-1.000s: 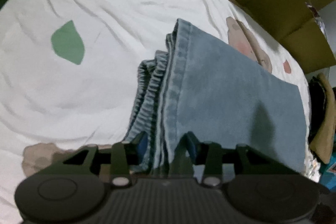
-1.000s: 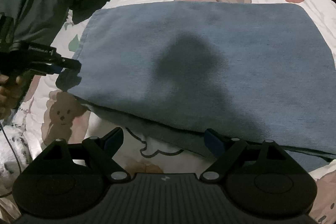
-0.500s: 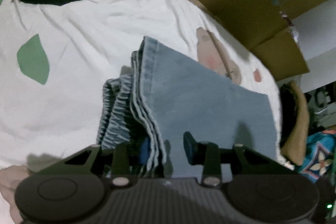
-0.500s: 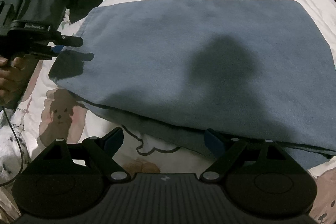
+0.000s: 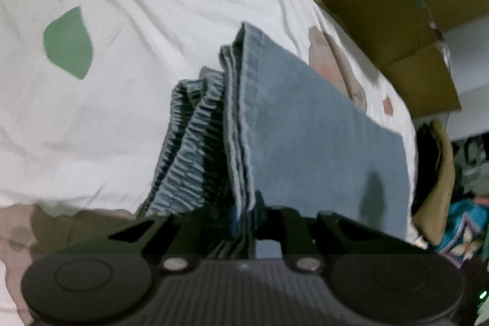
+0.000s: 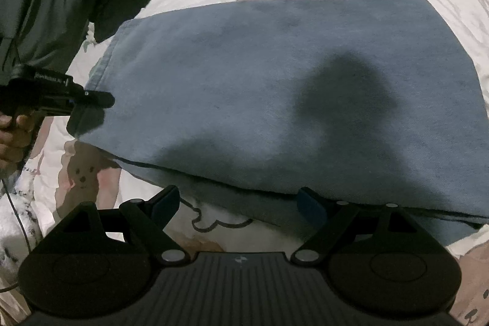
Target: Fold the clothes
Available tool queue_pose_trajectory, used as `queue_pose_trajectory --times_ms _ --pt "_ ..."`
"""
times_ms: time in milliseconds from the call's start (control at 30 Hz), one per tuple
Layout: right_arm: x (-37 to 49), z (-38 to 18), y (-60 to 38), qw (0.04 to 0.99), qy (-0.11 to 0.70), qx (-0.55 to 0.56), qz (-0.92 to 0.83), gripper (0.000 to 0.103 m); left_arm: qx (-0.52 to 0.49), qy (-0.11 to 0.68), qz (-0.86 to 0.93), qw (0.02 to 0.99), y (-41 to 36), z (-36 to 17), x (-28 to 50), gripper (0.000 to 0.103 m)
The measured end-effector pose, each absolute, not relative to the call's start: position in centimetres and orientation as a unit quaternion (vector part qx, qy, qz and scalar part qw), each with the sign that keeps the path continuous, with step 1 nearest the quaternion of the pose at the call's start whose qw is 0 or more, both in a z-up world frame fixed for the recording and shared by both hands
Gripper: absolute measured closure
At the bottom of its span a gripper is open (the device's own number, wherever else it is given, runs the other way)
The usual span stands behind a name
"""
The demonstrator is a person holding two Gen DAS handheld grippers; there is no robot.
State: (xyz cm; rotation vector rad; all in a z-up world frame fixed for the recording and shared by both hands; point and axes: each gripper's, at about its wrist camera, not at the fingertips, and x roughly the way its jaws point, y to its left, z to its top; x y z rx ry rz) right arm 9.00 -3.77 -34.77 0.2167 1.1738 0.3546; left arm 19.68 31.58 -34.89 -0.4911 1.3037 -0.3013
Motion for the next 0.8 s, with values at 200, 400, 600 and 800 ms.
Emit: queue_pose_trajectory --times_ms 200,400,600,800 --pt "9.2 -34.3 -3.6 0.819 0.538 0.095 0.175 0.015 -0.176 0.592 -0.151 0.772 30.8 -32.4 20.5 0.094" --pt "9.2 -34.3 -3.6 0.818 0.54 0.096 0.172 0.015 -0.163 0.585 -0.158 0.778 30.8 -31.8 22.1 0.094" --pt "9.1 -34.5 -3.4 0.817 0.543 0.095 0.171 0.015 -0.157 0.596 -0.155 0.772 31.3 -32.9 22.7 0.094" --pt "9.2 -34.3 -3.6 0.819 0.54 0.09 0.173 0.015 -0.157 0.593 -0.153 0.775 32.1 -32.5 22.5 0.094"
